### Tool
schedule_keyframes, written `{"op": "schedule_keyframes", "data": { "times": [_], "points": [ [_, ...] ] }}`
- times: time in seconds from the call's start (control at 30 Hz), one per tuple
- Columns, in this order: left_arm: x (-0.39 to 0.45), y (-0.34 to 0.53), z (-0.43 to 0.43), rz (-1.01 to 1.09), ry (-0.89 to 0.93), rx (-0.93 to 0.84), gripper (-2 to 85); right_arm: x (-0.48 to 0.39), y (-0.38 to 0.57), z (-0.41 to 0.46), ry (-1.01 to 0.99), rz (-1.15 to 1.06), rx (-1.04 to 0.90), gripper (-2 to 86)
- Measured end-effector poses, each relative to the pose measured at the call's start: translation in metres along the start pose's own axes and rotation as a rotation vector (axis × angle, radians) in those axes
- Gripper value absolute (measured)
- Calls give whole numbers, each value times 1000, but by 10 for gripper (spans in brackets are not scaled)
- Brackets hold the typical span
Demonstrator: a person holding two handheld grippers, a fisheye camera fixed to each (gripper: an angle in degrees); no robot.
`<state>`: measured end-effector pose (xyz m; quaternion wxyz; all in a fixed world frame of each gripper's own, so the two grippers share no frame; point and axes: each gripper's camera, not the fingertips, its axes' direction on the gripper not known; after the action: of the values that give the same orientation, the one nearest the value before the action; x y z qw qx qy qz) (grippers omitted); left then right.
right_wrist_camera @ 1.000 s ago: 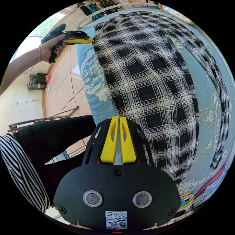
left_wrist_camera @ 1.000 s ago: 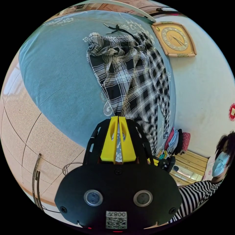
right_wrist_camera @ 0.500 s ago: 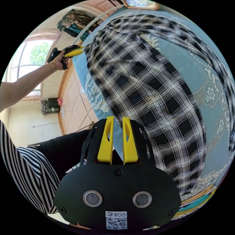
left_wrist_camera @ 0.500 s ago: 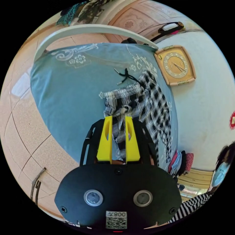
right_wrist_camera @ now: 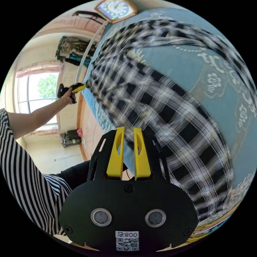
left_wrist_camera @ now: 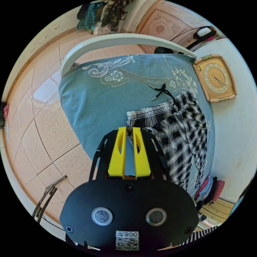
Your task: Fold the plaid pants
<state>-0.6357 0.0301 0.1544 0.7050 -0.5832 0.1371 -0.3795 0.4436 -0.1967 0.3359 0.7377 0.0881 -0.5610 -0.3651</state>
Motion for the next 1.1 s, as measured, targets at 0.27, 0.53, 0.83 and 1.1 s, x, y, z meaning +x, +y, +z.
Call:
{"op": "schedule_keyframes", "data": {
  "times": [0.27,0.53,0.83,1.1],
  "points": [
    [119,26,-6,277,117,95,73,72,10,-151,324,327,394,89],
    [382,126,105,1173,354,-272,77,51,-24,-202,611,189,370,87],
    [539,241,197,1808,-35,-255,27,18,-50,-237,622,104,308,7],
    [586,226,176,1652,297,-238,6,-17,-8,-358,282,111,665,9]
  ]
}}
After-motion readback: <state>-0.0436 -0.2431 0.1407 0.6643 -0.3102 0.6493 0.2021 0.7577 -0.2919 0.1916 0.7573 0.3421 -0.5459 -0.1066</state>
